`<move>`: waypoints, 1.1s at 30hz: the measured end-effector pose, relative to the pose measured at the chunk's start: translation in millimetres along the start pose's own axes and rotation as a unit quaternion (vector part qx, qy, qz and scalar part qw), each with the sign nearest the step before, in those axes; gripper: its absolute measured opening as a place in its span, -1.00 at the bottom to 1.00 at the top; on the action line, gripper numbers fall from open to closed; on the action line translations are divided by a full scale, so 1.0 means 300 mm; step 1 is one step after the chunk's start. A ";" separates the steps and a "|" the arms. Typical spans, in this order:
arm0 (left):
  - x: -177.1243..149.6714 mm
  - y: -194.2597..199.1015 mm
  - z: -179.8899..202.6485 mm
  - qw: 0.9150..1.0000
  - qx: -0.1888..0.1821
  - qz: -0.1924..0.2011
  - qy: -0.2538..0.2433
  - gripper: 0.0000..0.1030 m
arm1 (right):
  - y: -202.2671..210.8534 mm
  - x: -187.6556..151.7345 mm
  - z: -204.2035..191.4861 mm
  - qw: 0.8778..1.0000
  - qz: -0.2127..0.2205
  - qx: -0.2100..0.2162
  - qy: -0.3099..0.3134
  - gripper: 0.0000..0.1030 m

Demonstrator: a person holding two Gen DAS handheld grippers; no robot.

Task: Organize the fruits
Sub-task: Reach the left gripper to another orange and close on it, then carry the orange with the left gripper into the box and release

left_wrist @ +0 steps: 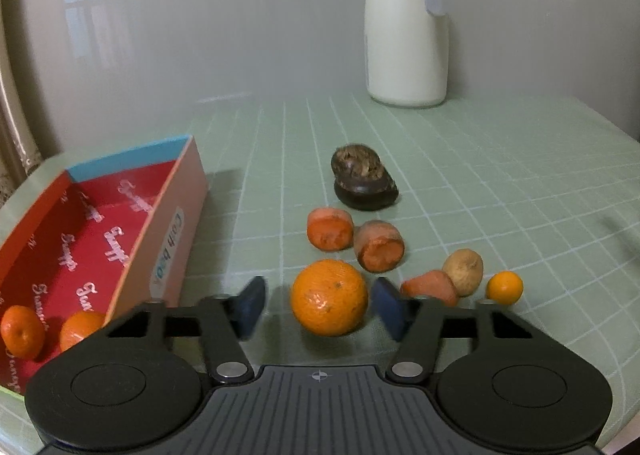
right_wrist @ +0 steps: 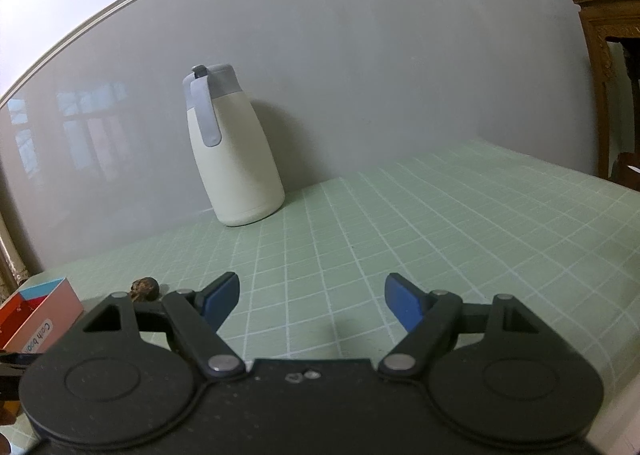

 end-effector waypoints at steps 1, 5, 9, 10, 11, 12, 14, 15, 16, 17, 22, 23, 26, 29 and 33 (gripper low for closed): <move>0.000 -0.001 -0.002 1.000 -0.002 0.001 0.004 0.03 | -0.002 -0.001 -0.002 1.000 0.000 0.001 0.000 0.55; -0.002 0.003 0.001 1.000 -0.005 0.003 0.005 -0.18 | -0.006 -0.004 -0.009 1.000 0.000 0.003 0.004 0.55; -0.005 0.004 0.003 1.000 -0.006 0.003 0.007 -0.20 | 0.000 -0.007 -0.008 1.000 0.001 0.005 0.004 0.55; -0.004 0.003 0.001 1.000 -0.009 0.004 0.008 -0.22 | 0.001 -0.007 -0.009 1.000 0.001 0.005 0.005 0.55; -0.004 0.003 0.001 1.000 -0.009 0.004 0.008 -0.22 | 0.002 -0.007 -0.010 1.000 0.001 0.006 0.006 0.55; -0.006 0.005 0.001 1.000 -0.010 0.005 0.009 -0.23 | 0.002 -0.008 -0.010 1.000 0.000 0.006 0.006 0.55; -0.007 0.008 -0.002 1.000 -0.012 0.005 0.011 -0.23 | 0.003 -0.008 -0.009 1.000 -0.001 0.007 0.006 0.55; -0.007 0.008 -0.005 1.000 -0.013 0.006 0.012 -0.23 | 0.003 -0.007 -0.009 1.000 -0.001 0.007 0.006 0.55; -0.007 0.009 -0.008 1.000 -0.013 0.005 0.014 -0.23 | 0.005 -0.007 -0.010 1.000 0.000 0.006 0.006 0.55; -0.008 0.010 -0.010 1.000 -0.014 0.005 0.014 -0.23 | 0.006 -0.006 -0.010 1.000 0.000 0.007 0.006 0.55; -0.011 0.020 -0.018 1.000 -0.015 0.009 0.016 -0.23 | 0.006 -0.005 -0.021 1.000 0.000 0.011 0.009 0.55; -0.010 0.023 -0.018 1.000 -0.015 0.011 0.015 -0.23 | 0.009 -0.006 -0.023 1.000 0.000 0.011 0.010 0.55; -0.008 0.045 -0.024 1.000 -0.016 0.020 0.017 -0.23 | 0.011 -0.006 -0.031 1.000 0.000 0.013 0.011 0.55; 0.002 0.075 -0.031 0.999 -0.017 0.034 0.017 -0.23 | 0.015 -0.007 -0.042 1.000 0.001 0.015 0.012 0.55; 0.022 0.120 -0.049 0.998 -0.015 0.054 0.019 -0.23 | 0.010 -0.005 -0.060 1.000 -0.001 0.020 0.018 0.55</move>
Point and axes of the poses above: each gripper's, at about its wrist camera, not at the fingertips, and y roughly against the way its jaws point, z to its right, x to its top, the point moved 1 cm from there along -y, roughly the way its jaws point, and after that the axes turned 9 degrees about y, right-handed, at the moved point
